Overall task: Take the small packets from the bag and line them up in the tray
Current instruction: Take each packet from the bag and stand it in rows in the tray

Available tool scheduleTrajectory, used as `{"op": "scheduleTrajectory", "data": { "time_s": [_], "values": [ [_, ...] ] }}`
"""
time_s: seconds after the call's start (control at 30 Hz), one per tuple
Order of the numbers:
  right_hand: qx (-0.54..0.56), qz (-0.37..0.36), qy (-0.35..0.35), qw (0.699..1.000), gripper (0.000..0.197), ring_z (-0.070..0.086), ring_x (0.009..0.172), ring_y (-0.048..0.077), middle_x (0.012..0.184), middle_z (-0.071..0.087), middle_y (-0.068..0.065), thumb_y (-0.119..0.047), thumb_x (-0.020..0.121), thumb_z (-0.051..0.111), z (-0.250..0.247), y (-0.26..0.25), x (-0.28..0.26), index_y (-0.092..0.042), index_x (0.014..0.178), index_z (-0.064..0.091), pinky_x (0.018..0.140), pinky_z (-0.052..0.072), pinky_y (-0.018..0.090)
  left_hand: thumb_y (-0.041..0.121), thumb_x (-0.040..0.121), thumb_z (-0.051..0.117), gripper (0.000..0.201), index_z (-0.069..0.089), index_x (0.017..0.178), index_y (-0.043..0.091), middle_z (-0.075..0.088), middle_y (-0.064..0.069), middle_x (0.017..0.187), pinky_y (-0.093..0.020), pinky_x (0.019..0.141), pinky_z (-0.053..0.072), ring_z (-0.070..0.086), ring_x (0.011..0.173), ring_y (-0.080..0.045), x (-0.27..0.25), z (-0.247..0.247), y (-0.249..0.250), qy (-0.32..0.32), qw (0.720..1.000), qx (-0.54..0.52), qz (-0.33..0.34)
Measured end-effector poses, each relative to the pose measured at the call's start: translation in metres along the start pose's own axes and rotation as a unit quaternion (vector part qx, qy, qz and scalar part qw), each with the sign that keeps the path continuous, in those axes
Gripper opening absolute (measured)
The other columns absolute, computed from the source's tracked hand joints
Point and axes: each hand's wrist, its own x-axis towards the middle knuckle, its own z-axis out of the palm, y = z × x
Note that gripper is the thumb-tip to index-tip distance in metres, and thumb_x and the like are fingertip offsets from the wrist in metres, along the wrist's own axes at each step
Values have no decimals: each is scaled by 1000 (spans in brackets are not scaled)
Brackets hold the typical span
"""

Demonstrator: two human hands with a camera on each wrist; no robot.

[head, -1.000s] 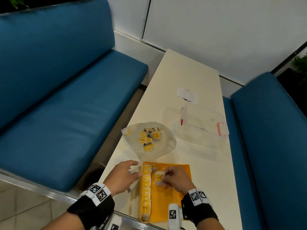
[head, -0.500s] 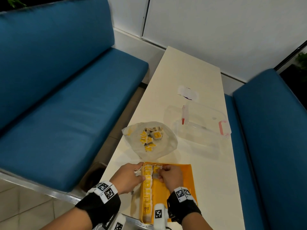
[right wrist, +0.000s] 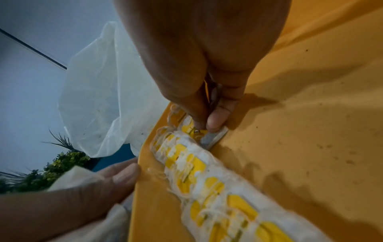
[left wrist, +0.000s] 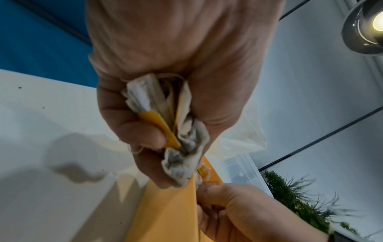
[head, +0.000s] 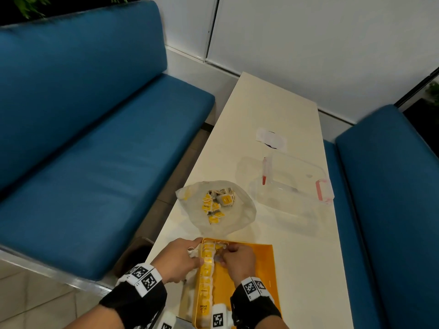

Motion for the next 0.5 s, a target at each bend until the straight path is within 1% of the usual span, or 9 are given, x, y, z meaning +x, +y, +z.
{"op": "scheduleTrajectory", "data": {
  "time_s": [0.07, 0.1, 0.13, 0.17, 0.23, 0.3, 0.37, 0.43, 0.5],
  "values": [
    [13, 9, -29, 999, 34, 65, 59, 10, 60, 71, -4, -6, 82, 72, -4, 0, -3, -24, 53, 69, 55, 51, 18, 30, 93, 71, 56, 52, 146, 33, 61, 1, 140, -30, 47, 55, 65, 72, -16, -5, -3, 2, -4, 999, -31, -13],
    [18, 13, -43, 999, 29, 69, 65, 18, 63, 73, 0, -7, 78, 74, -6, 0, -5, -23, 54, 73, 64, 57, 29, 30, 92, 73, 50, 58, 140, 32, 63, -1, 138, -33, 50, 57, 68, 80, -21, -5, -5, 1, 1, 997, -74, -18],
    [14, 15, -53, 998, 21, 72, 70, 23, 66, 75, 3, -10, 74, 75, -10, -1, -9, -23, 57, 76, 72, 59, 38, 30, 91, 75, 37, 66, 127, 32, 69, -3, 130, -34, 54, 59, 70, 85, -23, -8, -8, 1, 15, 992, -124, -25],
    [7, 12, -58, 998, 13, 72, 72, 26, 67, 75, 6, -14, 72, 74, -14, -1, -11, -19, 60, 76, 76, 59, 45, 28, 91, 76, 23, 73, 113, 29, 73, -3, 117, -31, 56, 58, 70, 84, -20, -9, -10, 1, 33, 984, -171, -35],
    [12, 9, -48, 999, 10, 73, 72, 27, 67, 74, 8, -12, 76, 72, -23, 0, -15, -13, 66, 73, 77, 59, 49, 25, 91, 76, 12, 78, 101, 18, 75, -4, 93, -24, 48, 48, 64, 65, -12, -13, -16, 1, 38, 966, -249, -57],
    [9, -28, -35, 999, 11, 73, 75, 21, 72, 75, 0, -11, 84, 71, -32, -6, -19, -21, 80, 73, 74, 62, 41, 28, 91, 75, 23, 76, 104, 9, 71, -8, 81, -22, 46, 43, 60, 55, -12, -14, -19, 5, 14, 944, -321, -78],
    [-20, -118, -38, 992, 16, 70, 78, 9, 79, 74, -9, -15, 85, 72, -40, -20, -27, -31, 83, 73, 73, 59, 27, 35, 92, 73, 34, 73, 108, 5, 73, -9, 80, -21, 46, 45, 64, 56, -14, -15, -19, 11, 1, 927, -366, -84],
    [-37, -203, -66, 976, 19, 67, 81, 5, 85, 73, -13, -19, 83, 76, -42, -40, -40, -37, 82, 73, 74, 53, 17, 46, 94, 68, 40, 74, 108, 8, 74, -8, 83, -22, 49, 47, 66, 60, -15, -14, -19, 19, 7, 920, -381, -88],
    [-36, -246, -119, 961, 16, 65, 82, 6, 91, 69, -13, -26, 79, 80, -39, -56, -54, -36, 91, 74, 71, 51, 14, 54, 95, 62, 46, 75, 103, 11, 72, -9, 82, -24, 52, 46, 64, 61, -18, -12, -18, 25, 9, 912, -400, -93]
  ]
}}
